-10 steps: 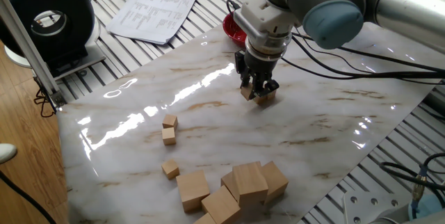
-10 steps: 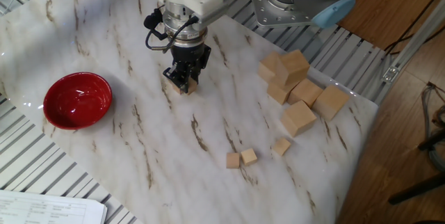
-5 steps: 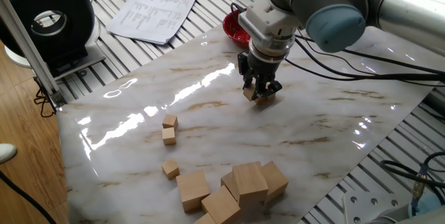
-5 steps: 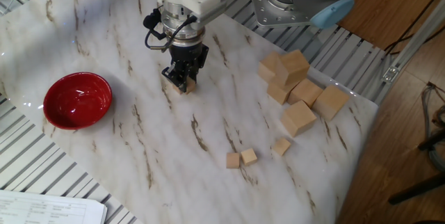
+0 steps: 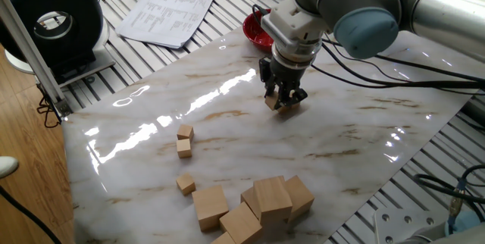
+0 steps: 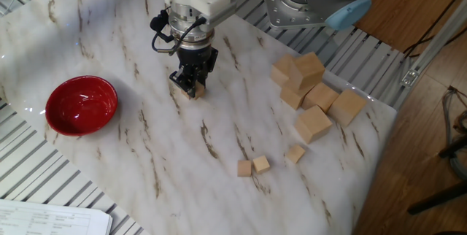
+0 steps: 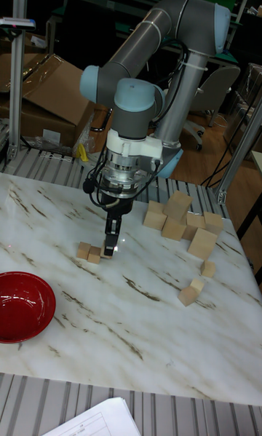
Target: Stack the blocks into a pyramid shape
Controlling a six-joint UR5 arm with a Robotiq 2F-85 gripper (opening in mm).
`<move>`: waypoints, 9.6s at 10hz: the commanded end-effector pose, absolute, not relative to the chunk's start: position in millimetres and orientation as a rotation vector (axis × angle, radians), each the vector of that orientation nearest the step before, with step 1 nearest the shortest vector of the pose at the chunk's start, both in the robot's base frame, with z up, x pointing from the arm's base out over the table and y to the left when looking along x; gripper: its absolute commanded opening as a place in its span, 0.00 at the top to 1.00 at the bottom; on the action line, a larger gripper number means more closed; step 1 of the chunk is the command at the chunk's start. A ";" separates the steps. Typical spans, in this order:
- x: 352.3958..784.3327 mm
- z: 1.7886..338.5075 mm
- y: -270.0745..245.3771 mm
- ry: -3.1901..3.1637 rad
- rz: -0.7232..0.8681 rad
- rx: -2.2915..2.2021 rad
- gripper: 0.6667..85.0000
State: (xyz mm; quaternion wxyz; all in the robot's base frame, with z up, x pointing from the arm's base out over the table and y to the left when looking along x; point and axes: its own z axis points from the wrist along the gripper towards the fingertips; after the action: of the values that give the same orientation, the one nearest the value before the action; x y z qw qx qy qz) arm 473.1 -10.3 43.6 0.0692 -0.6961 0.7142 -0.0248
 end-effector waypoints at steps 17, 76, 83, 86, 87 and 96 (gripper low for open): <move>478.6 40.1 -0.8 2.141 -0.032 -2.060 0.82; 468.8 22.2 -5.1 2.208 0.043 -2.068 0.85; 460.4 20.0 -6.3 2.226 0.077 -2.082 0.87; 461.3 20.1 -5.1 2.222 0.080 -2.084 0.88; 461.2 20.1 -5.5 2.224 0.079 -2.083 0.88; 464.8 19.8 -8.6 2.224 0.051 -2.079 0.83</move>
State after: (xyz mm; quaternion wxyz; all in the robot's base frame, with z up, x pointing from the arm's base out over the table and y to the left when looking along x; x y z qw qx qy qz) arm 460.8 -8.5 18.4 0.0422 -0.6850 0.7270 0.0198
